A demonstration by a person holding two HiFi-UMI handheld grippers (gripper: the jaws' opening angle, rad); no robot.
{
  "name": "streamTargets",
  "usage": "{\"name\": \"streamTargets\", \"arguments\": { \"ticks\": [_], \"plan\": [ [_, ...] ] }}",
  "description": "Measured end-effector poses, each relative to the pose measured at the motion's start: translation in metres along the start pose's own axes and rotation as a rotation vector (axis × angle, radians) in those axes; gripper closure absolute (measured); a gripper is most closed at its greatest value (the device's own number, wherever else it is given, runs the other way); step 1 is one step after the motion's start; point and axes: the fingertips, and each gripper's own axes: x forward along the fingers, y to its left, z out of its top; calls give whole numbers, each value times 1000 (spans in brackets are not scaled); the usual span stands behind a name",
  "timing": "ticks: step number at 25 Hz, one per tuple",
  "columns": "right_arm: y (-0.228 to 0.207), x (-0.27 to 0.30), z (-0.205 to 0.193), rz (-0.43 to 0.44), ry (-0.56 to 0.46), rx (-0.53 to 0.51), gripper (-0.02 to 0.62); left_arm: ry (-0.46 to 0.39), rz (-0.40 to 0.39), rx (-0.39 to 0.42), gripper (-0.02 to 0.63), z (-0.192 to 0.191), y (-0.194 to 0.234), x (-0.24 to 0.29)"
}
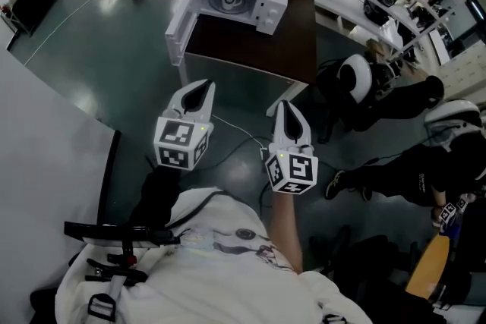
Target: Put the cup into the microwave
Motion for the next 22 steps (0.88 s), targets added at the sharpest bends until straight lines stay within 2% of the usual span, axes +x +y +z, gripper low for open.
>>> {"name": "streamTargets", "arguments": {
  "ticks": [22],
  "plan": [
    [-5, 0, -12, -16, 56, -3, 597, 46, -1, 0, 606, -9, -4, 4]
  ]
}}
